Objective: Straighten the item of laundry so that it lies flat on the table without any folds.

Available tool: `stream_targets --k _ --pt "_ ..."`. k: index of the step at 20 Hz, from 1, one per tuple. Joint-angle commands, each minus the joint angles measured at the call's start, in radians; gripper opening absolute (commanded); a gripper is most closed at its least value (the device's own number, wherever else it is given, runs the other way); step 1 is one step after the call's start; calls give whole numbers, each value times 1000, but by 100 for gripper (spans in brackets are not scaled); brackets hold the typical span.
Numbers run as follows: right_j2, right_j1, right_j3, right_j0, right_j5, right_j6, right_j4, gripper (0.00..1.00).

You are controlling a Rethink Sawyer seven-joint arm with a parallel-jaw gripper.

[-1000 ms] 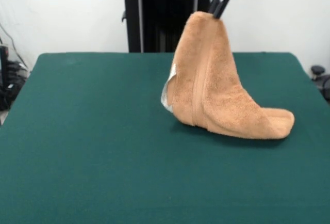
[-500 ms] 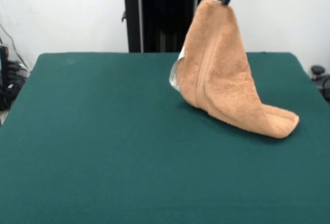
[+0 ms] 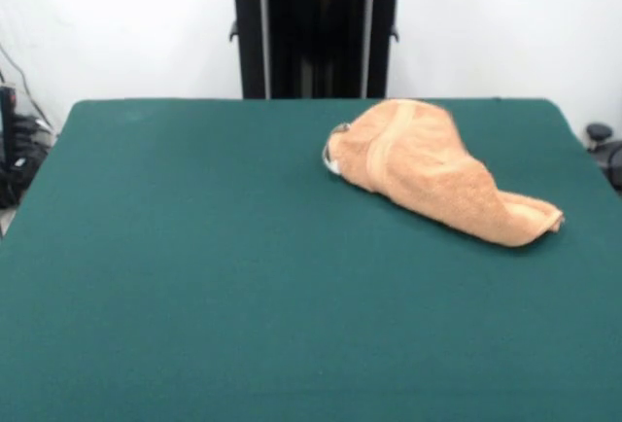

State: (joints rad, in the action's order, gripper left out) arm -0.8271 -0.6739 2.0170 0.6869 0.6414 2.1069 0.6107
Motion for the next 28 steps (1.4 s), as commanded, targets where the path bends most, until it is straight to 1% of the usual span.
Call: stream_targets --k 1,6,8,12,14,19,24,28 --pt "152 -27 139 66 -14 322 48 0" --pt "160 -17 109 93 11 376 57 0" --pt "139 11 71 109 35 403 35 0" --pt "154 26 47 90 10 387 25 0" --pt "171 31 47 71 -23 373 27 0" --pt "180 92 6 44 -111 335 -13 0" --pt "277 178 -4 -39 -276 294 0 0" --pt "317 240 -30 -73 -339 307 6 0"
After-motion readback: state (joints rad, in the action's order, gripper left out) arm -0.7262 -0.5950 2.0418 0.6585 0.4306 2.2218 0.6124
